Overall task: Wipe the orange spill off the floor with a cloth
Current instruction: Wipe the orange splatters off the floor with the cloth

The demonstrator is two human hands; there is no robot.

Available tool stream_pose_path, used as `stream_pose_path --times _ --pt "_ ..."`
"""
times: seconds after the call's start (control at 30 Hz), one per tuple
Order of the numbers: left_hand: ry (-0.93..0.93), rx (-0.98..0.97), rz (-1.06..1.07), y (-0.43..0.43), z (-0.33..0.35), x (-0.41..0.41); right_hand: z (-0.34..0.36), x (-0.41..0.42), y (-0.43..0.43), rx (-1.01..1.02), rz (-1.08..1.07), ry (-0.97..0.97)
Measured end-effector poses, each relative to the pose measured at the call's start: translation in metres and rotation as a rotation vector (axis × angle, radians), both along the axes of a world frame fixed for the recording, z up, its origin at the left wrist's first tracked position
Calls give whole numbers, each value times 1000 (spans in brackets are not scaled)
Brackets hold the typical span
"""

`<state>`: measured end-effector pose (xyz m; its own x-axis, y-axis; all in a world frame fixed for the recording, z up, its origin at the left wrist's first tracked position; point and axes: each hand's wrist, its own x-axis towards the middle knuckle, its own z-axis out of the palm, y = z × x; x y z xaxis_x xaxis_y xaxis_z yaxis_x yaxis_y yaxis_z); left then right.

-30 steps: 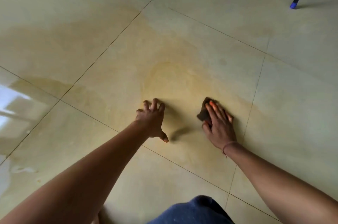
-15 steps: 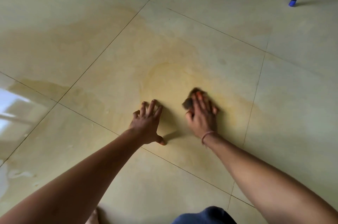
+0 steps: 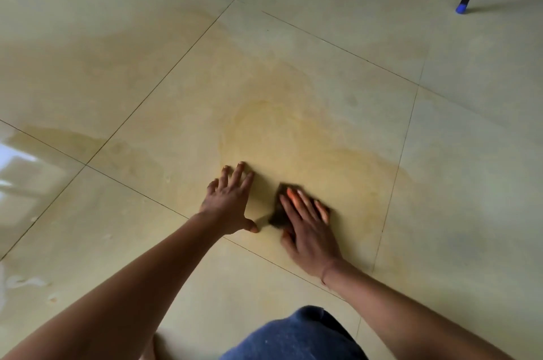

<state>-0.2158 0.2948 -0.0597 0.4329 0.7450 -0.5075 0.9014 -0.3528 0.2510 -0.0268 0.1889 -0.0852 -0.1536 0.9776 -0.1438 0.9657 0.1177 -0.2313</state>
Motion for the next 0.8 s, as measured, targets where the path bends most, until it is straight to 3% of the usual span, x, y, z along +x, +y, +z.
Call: stream_pose_path --times 0.07,0.2,0.23,0.37,0.43,0.53,0.6,0.63,0.73,0.8 --pt "-11 5 5 0 -1 1 -3 38 -16 25 17 -17" --pt "-27 22 17 -1 -5 0 -4 57 61 49 -515 -44" --pt "-32 24 18 -1 -6 -1 -6 40 69 78 -523 -30" --pt "-57 31 36 -4 -3 -4 -4 13 -21 20 11 -52" --pt "-56 36 39 -9 0 -3 -1 55 -59 33 31 -71" --pt "-61 46 -7 -11 2 8 -8 94 -27 36 -431 -78" --pt "-72 30 -41 -7 0 18 -8 77 17 54 -665 -27" --pt "-70 22 -44 -6 -1 20 -8 64 26 80 -637 -13" --pt "-55 25 -53 -6 -2 22 -10 54 -20 59 -224 -60" --pt "-53 38 -57 -8 -2 18 -5 78 -49 44 -93 -85"
